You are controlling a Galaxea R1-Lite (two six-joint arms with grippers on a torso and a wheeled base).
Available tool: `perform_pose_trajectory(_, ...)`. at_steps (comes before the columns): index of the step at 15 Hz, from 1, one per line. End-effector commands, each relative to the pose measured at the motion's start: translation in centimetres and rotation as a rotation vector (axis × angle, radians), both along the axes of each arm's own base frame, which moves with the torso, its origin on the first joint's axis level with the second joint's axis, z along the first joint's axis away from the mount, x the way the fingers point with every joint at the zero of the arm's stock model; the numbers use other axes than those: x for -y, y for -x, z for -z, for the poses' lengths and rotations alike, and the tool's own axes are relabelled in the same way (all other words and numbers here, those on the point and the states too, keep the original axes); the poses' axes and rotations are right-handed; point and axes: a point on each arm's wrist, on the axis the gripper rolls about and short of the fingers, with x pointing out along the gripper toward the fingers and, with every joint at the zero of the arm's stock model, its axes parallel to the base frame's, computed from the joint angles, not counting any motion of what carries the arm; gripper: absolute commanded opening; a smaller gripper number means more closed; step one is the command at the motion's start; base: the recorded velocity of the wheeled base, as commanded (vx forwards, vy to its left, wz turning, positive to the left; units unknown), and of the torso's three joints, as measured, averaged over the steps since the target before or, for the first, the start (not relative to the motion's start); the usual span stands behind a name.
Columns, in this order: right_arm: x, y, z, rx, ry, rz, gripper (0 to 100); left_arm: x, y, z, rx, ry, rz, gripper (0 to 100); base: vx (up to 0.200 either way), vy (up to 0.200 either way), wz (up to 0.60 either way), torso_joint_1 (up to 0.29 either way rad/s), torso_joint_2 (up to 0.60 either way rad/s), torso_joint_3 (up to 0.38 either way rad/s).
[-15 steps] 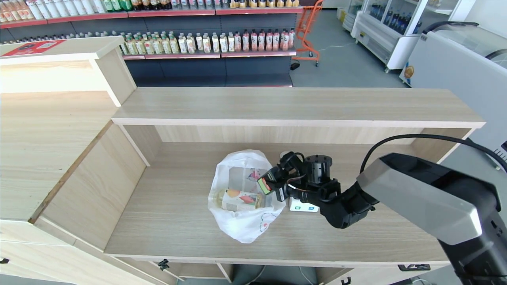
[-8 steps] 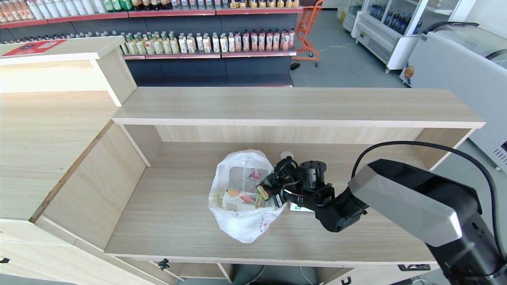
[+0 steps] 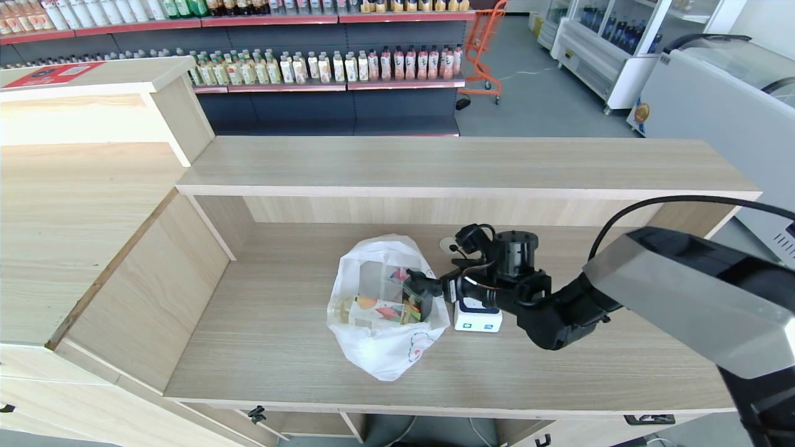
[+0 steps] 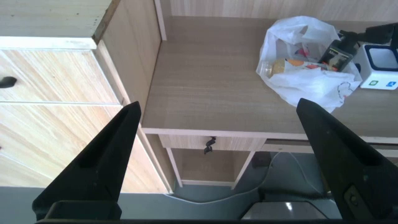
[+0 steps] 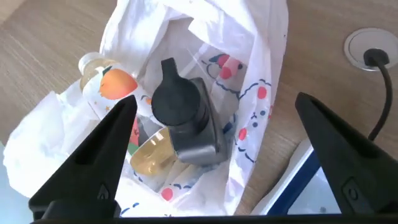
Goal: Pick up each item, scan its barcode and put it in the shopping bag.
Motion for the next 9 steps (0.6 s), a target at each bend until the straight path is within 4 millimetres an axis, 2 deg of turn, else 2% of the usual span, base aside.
perform_pose_trajectory(1, 7.5, 7.6, -9.2, -0.027, -0.143, 0.088, 100, 0.0, 0.0, 0.0, 0.000, 0.000, 0.000, 100, 0.000, 0.000, 0.00, 0.000, 0.00, 0.000)
perform_pose_trajectory(2, 10.5, 11.9, -10.9, -0.039, -0.156, 0.092, 100, 0.0, 0.0, 0.0, 0.000, 0.000, 0.002, 100, 0.000, 0.000, 0.00, 0.000, 0.00, 0.000)
perform_pose_trajectory(3, 12.8, 15.8, -12.4, -0.022, -0.168, 0.112, 100, 0.0, 0.0, 0.0, 0.000, 0.000, 0.000, 100, 0.000, 0.000, 0.00, 0.000, 0.00, 0.000)
perform_pose_trajectory(4, 14.7, 19.9, -12.9, -0.002, -0.154, 0.149, 100, 0.0, 0.0, 0.0, 0.000, 0.000, 0.000, 100, 0.000, 0.000, 0.00, 0.000, 0.00, 0.000)
perform_pose_trajectory(5, 15.5, 22.0, -12.9, 0.028, -0.130, 0.165, 100, 0.0, 0.0, 0.0, 0.000, 0.000, 0.000, 100, 0.000, 0.000, 0.00, 0.000, 0.00, 0.000)
perform_pose_trajectory(6, 17.5, 26.4, -12.1, 0.079, -0.072, 0.235, 100, 0.0, 0.0, 0.0, 0.000, 0.000, 0.000, 100, 0.000, 0.000, 0.00, 0.000, 0.00, 0.000)
perform_pose_trajectory(7, 17.9, 28.6, -11.4, 0.095, -0.053, 0.251, 100, 0.0, 0.0, 0.0, 0.000, 0.000, 0.000, 100, 0.000, 0.000, 0.00, 0.000, 0.00, 0.000)
perform_pose_trajectory(8, 18.6, 33.4, -9.3, 0.115, -0.024, 0.271, 100, 0.0, 0.0, 0.0, 0.000, 0.000, 0.000, 100, 0.000, 0.000, 0.00, 0.000, 0.00, 0.000)
perform_pose_trajectory(9, 19.0, 36.3, -7.3, 0.120, 0.007, 0.322, 100, 0.0, 0.0, 0.0, 0.000, 0.000, 0.000, 100, 0.000, 0.000, 0.00, 0.000, 0.00, 0.000)
